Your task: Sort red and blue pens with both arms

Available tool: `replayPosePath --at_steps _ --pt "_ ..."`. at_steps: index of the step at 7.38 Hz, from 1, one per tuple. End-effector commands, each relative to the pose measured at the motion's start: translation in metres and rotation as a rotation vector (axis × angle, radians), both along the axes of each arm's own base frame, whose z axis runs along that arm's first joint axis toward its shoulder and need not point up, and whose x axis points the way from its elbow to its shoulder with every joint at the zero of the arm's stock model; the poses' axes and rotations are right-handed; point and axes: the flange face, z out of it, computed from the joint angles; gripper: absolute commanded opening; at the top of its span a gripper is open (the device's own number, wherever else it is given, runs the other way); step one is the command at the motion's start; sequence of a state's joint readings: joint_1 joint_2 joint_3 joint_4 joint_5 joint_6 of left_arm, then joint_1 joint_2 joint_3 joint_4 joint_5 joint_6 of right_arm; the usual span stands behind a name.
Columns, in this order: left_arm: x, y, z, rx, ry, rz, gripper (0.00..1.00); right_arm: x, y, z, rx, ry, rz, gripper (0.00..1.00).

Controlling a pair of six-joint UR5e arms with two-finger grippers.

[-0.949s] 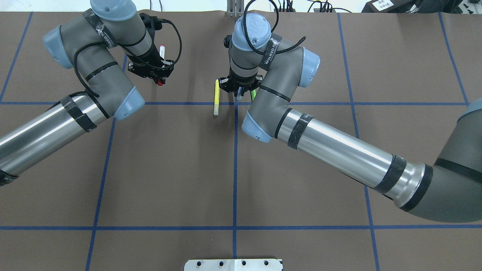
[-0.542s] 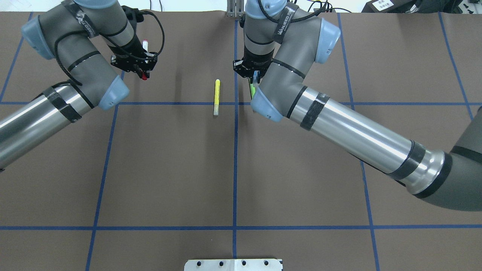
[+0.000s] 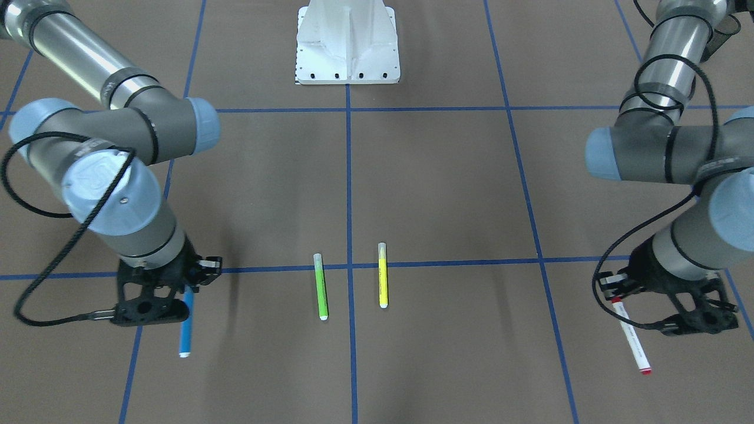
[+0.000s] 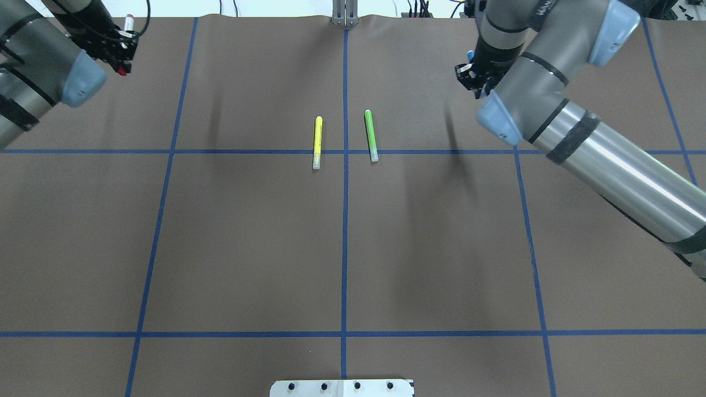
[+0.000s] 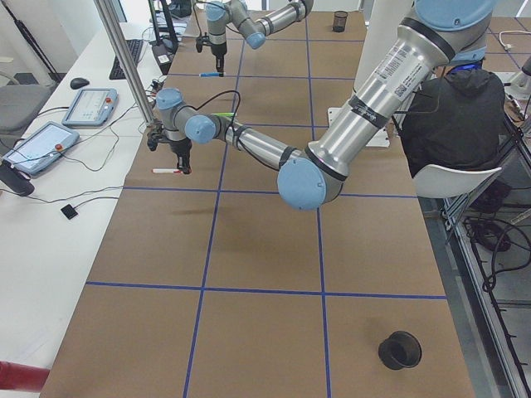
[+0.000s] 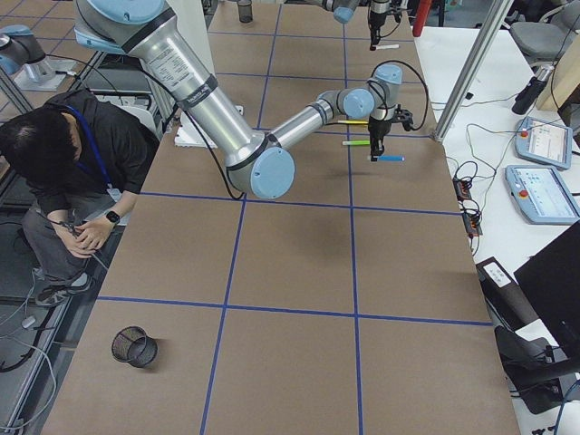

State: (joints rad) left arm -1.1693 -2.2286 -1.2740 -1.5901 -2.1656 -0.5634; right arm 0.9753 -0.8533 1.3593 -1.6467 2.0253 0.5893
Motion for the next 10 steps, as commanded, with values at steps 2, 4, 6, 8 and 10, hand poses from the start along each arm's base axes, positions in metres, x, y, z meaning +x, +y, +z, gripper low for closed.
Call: replayPosePath --at_steps 2,4,6,8,10 --pt "-0.117 -0.021 0.036 0.087 -0.22 0.091 0.0 0.157 -0.024 0.123 0.105 0.278 -0.234 0.0" --pt "-0.197 -0.011 0.078 0.115 -0.285 0.184 0.0 0.243 -0.016 0.188 0.081 0.359 -0.318 0.0" --pt "-0.263 0.017 0.133 0.082 -0.31 0.245 0.0 0.288 0.013 0.24 -0.019 0.365 -0.359 0.0" --pt "-0.314 0.067 0.199 -0.011 -0.277 0.3 0.0 0.341 0.062 0.3 -0.167 0.257 -0.3 0.0" --pt "-0.339 0.143 0.23 -0.093 -0.188 0.245 0.0 0.376 0.143 0.346 -0.332 0.145 -0.264 0.0"
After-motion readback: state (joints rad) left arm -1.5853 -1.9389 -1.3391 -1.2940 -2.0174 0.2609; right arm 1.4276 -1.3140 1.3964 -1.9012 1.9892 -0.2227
